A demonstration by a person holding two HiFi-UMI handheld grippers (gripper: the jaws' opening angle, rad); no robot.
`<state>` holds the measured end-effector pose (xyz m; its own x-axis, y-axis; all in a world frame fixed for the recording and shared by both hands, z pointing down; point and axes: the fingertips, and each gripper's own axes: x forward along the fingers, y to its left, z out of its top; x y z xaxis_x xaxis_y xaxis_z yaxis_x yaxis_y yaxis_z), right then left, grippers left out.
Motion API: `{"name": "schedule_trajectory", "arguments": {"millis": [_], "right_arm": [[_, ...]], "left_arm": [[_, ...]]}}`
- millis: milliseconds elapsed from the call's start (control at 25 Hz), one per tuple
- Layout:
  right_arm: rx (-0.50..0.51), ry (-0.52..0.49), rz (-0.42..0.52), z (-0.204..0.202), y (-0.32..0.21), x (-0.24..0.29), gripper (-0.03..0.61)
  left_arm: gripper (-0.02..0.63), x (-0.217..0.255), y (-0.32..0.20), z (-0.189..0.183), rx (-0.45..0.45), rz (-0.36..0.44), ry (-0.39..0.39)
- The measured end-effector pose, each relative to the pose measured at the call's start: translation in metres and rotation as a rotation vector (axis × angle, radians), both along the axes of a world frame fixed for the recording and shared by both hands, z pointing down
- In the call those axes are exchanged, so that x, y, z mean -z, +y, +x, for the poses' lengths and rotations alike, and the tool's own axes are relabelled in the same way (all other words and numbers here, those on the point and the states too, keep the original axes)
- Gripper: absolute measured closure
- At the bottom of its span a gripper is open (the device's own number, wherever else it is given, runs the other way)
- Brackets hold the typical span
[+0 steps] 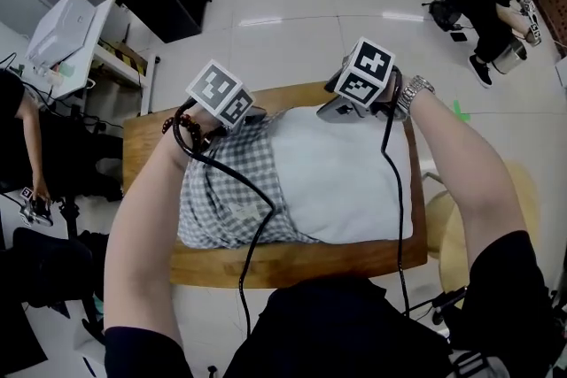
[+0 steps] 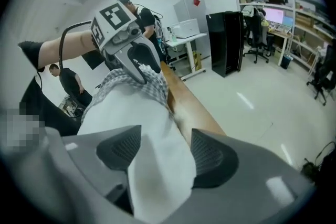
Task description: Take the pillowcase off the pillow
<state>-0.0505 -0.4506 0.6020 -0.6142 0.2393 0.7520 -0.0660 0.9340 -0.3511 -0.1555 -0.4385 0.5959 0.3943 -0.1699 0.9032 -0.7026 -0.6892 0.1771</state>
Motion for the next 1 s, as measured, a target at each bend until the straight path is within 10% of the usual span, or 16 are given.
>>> {"name": "schedule_trajectory", "arguments": {"millis": [280, 440, 640, 1000], "right_arm": [[0.058, 0.115, -0.152, 0.006, -0.005, -0.050, 0.270], [0.077, 0.148, -0.178, 0.012, 0.004, -0.065, 0.382], [0.069, 0.162, -0.121, 0.017, 0.001, -0.063, 0.552], [0.017, 0.192, -0.060, 0.024, -0.006, -0.046, 0.565]], "left_arm": [[0.400, -0.054, -0.023, -0.007, 0.015, -0.198, -0.069], [0.448, -0.078, -0.021, -0.008, 0.086, -0.273, -0.054], [0.589, -0.079, -0.022, -0.009, 0.131, -0.280, -0.067], [0.606, -0.069, -0.018, -0.047, 0.245, -0.254, -0.133]]}}
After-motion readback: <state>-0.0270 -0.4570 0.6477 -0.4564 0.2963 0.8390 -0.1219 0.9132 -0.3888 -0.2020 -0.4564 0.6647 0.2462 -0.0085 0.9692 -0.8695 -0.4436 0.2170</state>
